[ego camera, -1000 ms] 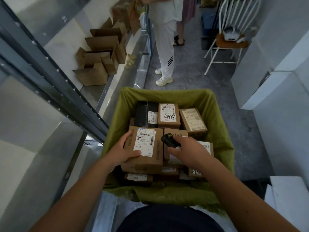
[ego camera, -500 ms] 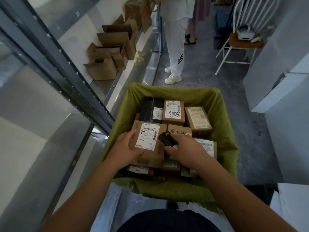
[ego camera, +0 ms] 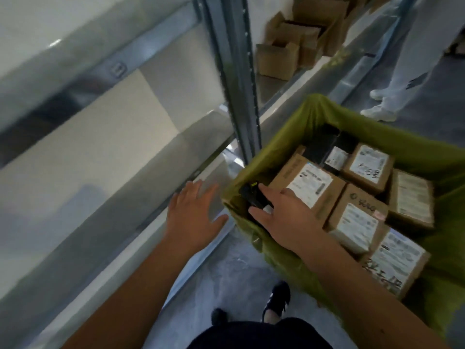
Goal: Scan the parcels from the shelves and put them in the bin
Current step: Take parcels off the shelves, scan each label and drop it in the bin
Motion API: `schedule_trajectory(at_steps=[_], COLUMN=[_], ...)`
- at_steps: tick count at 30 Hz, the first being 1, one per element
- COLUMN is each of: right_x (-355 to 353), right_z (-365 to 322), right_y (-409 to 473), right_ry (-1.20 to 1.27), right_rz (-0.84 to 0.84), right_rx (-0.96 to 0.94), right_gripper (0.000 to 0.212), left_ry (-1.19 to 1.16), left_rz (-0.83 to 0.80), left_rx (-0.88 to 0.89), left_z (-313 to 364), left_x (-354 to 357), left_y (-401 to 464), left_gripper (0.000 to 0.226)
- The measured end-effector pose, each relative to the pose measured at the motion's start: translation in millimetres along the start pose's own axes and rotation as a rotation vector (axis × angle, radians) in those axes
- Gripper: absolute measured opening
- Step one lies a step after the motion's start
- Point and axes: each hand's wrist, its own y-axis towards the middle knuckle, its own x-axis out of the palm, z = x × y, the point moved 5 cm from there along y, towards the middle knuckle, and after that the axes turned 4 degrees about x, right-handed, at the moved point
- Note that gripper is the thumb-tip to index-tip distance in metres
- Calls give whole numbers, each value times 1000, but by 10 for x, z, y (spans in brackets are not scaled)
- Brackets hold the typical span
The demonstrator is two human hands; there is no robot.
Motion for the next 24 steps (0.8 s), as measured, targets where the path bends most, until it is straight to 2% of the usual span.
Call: schedule_trajectory(at_steps=[2,10,16,24], right_x=[119,821,1688,2819], right_z=[-301,-1571,-2534,-3622], right_y=[19,-474,-1383,-2968], right_ry=[-50,-83,-132,-204], right_rz=[-27,-88,-152,-279], right_rx=[-86,-430,-683,-978], right_gripper=[68,58,62,63], left_ry=[-5,-55,-35,-58], left_rz=[-3,168,228,349], left_rx=[-101,-498,-754,-1076], left_z=[-273,-1274,-1891,-2344], left_x=[-40,-260,-285,-295], left_y=[-250,-1691,-3435,-5845], left_gripper=[91,83,89,92])
